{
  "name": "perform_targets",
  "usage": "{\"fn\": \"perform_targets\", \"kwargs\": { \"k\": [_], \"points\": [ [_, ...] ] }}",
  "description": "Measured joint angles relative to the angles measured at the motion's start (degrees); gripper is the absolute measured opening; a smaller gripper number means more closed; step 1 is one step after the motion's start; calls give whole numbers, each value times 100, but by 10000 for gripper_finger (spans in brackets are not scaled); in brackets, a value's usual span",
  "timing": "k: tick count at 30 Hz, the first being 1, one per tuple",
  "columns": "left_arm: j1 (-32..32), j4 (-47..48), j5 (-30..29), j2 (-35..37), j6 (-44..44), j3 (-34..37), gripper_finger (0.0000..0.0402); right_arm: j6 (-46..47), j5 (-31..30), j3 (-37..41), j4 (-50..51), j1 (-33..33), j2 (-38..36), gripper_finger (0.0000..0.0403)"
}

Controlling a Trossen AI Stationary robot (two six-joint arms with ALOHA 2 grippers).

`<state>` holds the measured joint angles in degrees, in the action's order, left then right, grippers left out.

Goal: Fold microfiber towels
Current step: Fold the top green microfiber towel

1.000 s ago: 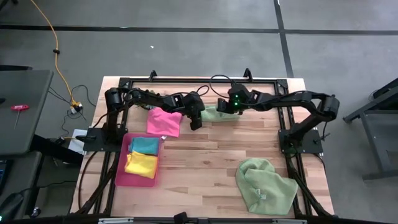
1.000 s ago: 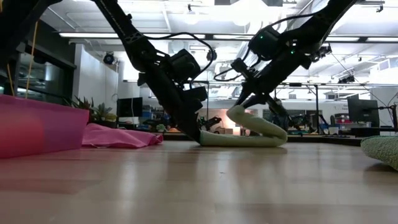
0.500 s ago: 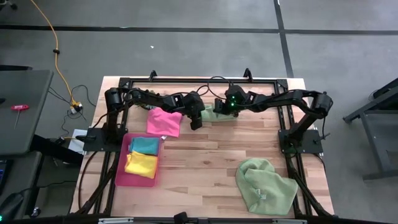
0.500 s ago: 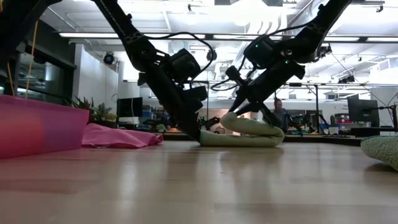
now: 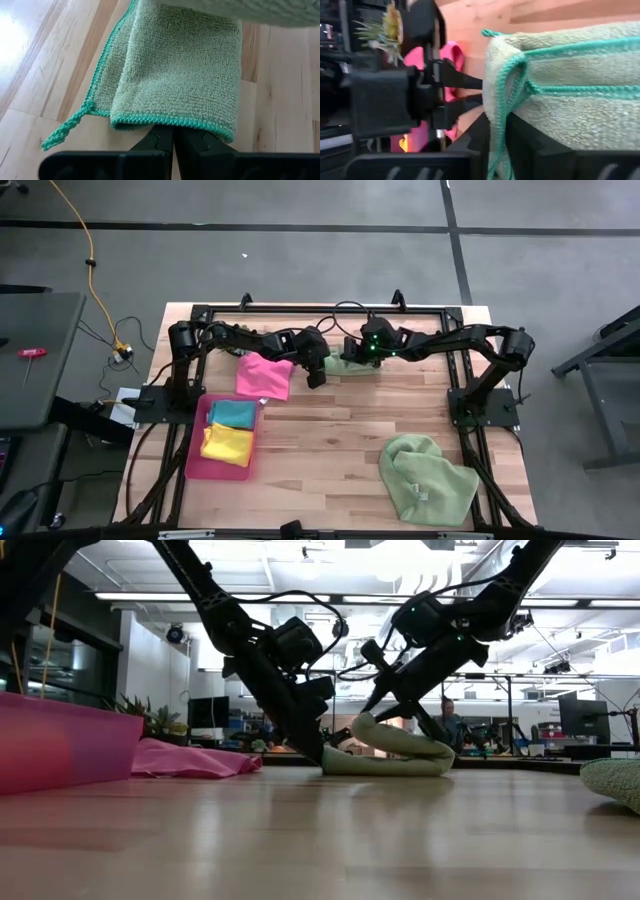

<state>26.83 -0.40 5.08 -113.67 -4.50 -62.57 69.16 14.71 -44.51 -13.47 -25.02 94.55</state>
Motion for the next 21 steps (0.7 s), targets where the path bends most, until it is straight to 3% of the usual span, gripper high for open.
{"fn": "perform_targets", "kwargs": {
  "k": [10, 16, 21],
  "points": [
    [0, 0, -3, 2, 149, 0, 0, 243, -218, 0, -575, -125, 0, 191],
    [1, 8, -20, 7, 134, 0, 0, -130, 250, 0, -761, -456, -98, 214],
    [134, 114, -18, 258, 132, -31, 0, -1069, 557, 0, -362, -900, -564, 215]
  ]
}}
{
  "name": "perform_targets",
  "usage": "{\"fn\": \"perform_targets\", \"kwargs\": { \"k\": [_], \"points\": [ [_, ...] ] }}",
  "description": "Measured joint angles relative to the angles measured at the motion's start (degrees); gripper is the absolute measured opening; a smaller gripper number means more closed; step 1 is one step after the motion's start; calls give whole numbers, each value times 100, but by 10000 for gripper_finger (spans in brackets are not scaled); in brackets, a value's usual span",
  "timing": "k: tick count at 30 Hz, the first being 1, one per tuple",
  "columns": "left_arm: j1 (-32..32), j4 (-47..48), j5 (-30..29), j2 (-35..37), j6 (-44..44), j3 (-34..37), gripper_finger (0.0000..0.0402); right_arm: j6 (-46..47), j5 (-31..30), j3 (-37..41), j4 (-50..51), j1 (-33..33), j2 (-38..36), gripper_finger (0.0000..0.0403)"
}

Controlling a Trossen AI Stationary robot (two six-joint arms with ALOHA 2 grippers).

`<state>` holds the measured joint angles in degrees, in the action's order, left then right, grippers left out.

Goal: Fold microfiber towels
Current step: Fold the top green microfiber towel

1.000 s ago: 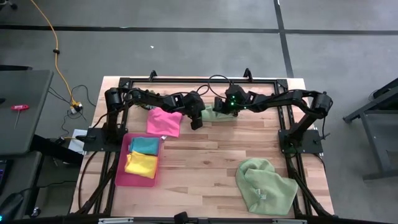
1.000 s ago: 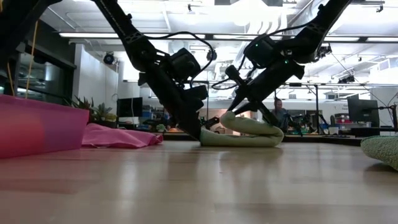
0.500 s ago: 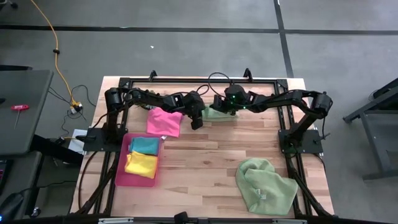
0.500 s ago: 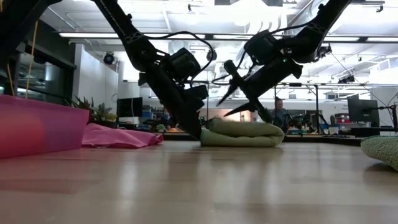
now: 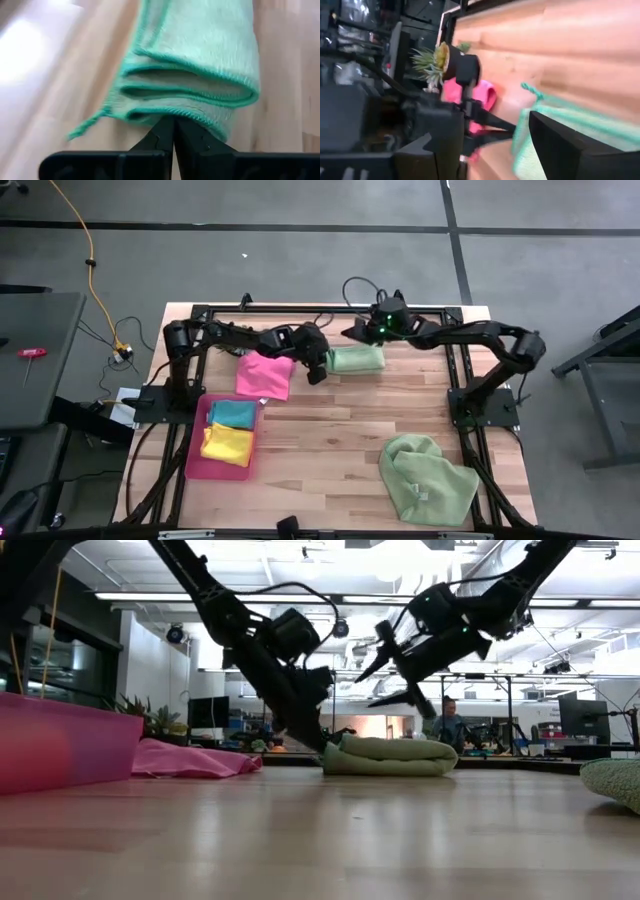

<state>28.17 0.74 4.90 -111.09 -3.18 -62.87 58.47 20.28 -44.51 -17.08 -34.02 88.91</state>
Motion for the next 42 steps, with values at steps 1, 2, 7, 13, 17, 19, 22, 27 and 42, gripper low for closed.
{"fn": "perform_targets", "kwargs": {
  "k": [1, 2, 7, 13, 17, 19, 22, 27, 42],
  "points": [
    [42, 82, -2, 68, -8, -11, 0, -215, 16, 0, 184, -83, -145, 215],
    [85, 163, -4, 134, -47, -17, 0, -446, 12, 0, 347, -155, -270, 215],
    [250, 461, -24, 452, -130, -17, 0, -1592, 29, 0, 1580, -390, -827, 215],
    [243, -516, 434, 717, 803, -26, 0, -2657, -125, 5, 3103, -242, -991, 208],
    [-27, -1264, 624, 476, 1106, -142, 0, -3016, -692, 236, 3349, -116, -980, 169],
    [-188, -1188, 611, 227, 1145, -307, 0, -3049, -958, 345, 3293, -122, -980, 132],
    [-421, -1214, 590, -125, 979, -609, 0, -3039, -1125, 588, 2968, -131, -980, 61],
    [-605, -810, -115, -528, 815, -1036, 0, -2854, -1055, 906, 2486, -103, -977, 18],
    [-449, 962, -408, -558, 48, -1106, 0, -2679, -908, 1163, 1365, 366, -170, 6]
  ]
}}
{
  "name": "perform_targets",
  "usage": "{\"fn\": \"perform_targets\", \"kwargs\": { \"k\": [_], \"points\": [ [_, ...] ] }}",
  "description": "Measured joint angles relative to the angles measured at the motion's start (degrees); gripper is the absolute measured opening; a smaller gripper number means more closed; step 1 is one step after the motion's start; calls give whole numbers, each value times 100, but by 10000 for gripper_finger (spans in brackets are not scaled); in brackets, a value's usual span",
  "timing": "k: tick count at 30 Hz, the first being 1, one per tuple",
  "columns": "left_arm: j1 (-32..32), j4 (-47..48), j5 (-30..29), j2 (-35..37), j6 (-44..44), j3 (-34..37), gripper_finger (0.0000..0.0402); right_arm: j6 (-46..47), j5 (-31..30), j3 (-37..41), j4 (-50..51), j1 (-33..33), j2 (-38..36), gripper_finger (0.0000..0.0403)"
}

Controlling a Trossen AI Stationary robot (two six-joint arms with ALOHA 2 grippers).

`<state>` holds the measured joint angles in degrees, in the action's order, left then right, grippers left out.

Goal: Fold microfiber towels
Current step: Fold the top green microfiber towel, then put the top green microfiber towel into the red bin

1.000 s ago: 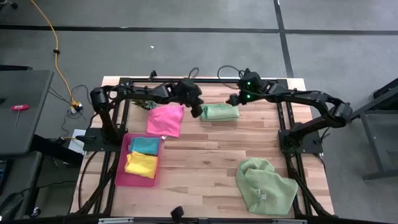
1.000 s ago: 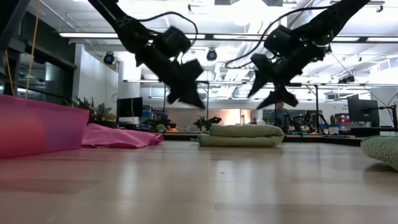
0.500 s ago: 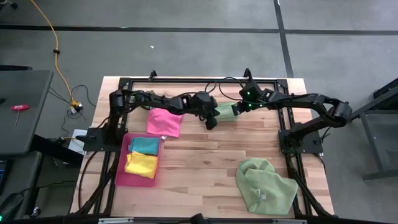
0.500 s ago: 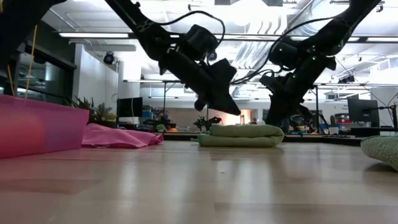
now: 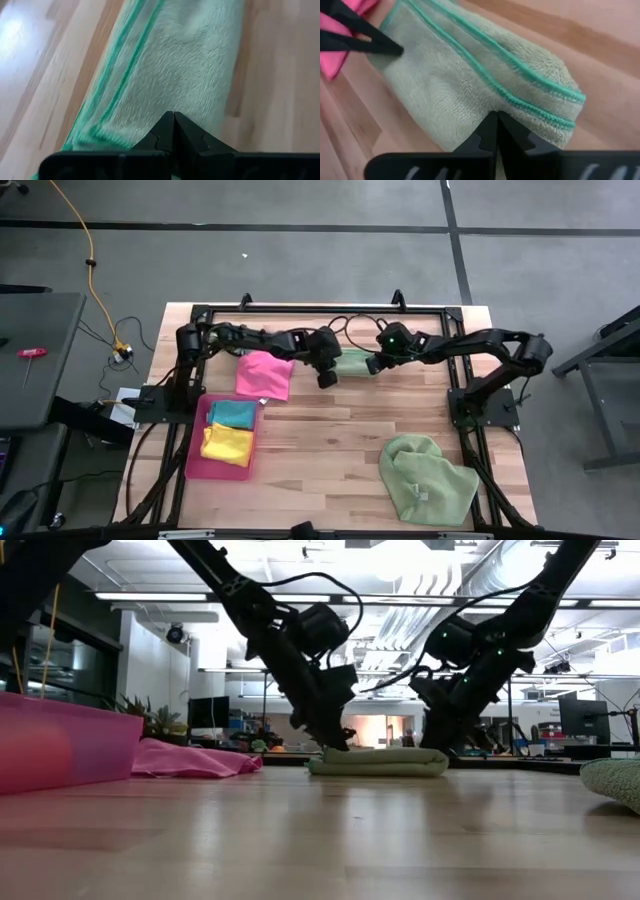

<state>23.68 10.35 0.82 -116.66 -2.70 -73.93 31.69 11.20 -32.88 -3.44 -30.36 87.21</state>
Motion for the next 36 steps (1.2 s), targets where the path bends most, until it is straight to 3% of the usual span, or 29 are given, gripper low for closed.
{"fn": "perform_targets", "kwargs": {
  "k": [11, 19, 25, 30, 36],
  "points": [
    [169, 865, -340, 74, -458, -58, 0, -48, 103, -5, 91, -93, -7, 6],
    [550, 1260, -337, 740, -652, -236, 0, -197, 148, 6, 467, -566, -1061, 7],
    [901, 1213, -53, 940, -241, -243, 3, -215, 225, 6, 1055, -960, -1977, 26],
    [1035, 1189, 525, 920, -200, -242, 44, -215, 239, 6, 1488, -1217, -2533, 85],
    [478, 991, 725, 916, -983, -240, 142, -217, 233, 4, 1632, -1288, -2674, 153]
  ]
}}
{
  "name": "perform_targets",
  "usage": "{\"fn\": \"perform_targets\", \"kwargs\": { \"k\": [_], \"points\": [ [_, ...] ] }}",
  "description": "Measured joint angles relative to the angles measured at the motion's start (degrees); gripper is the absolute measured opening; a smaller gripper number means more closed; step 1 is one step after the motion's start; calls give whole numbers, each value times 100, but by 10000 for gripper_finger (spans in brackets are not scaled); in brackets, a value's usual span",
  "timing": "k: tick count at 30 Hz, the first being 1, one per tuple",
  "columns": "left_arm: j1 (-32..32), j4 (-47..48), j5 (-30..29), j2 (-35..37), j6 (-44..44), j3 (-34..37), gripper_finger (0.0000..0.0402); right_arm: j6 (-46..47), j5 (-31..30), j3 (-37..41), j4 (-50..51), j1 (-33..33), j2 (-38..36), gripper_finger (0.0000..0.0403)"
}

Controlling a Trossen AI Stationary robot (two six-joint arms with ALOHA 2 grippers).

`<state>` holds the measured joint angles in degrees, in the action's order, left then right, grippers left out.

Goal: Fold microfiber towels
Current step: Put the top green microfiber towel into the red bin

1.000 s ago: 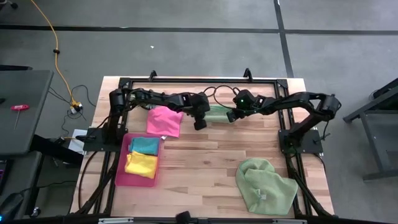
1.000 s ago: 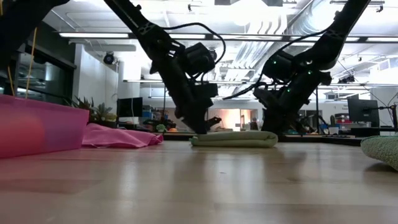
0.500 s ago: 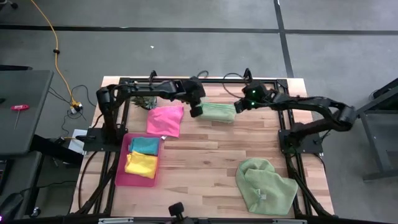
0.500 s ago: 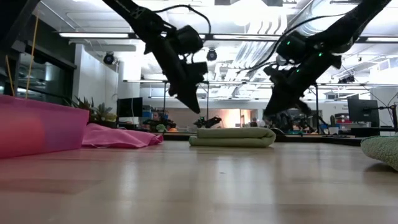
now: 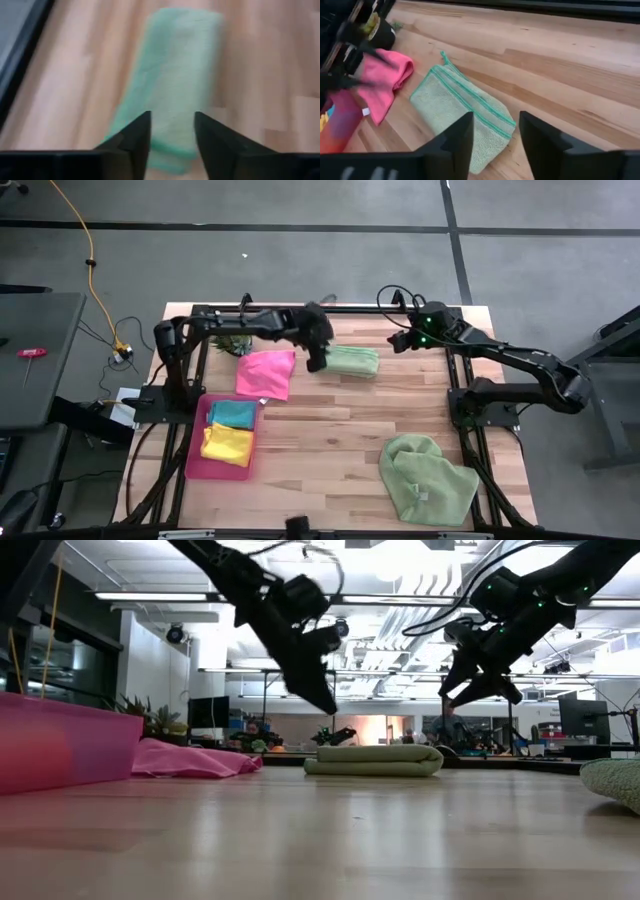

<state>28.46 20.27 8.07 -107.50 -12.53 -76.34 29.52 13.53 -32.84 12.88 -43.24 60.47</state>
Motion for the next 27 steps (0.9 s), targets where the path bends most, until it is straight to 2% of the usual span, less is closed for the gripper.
{"fn": "perform_targets", "kwargs": {
  "k": [5, 10, 13, 17, 21, 27],
  "points": [
    [-692, -230, -485, -227, -469, -3, 222, 0, -1, 0, 23, 0, 2, 183],
    [-1181, -660, -1230, -740, -1079, -106, 266, 17, -3, -5, 24, 0, 31, 188],
    [-1260, -572, -1704, -1049, -1168, -302, 271, 42, -3, -7, 114, 13, 35, 188],
    [-1147, -521, -1808, -1231, -1174, -417, 267, 22, -3, -7, 257, 15, 35, 188],
    [-1139, -566, -2195, -1318, -1407, -405, 257, 27, -5, -7, 324, 22, 35, 188],
    [-1163, -341, -2283, -1362, -1943, -413, 235, 44, -6, -7, 369, 99, 35, 188]
  ]
}}
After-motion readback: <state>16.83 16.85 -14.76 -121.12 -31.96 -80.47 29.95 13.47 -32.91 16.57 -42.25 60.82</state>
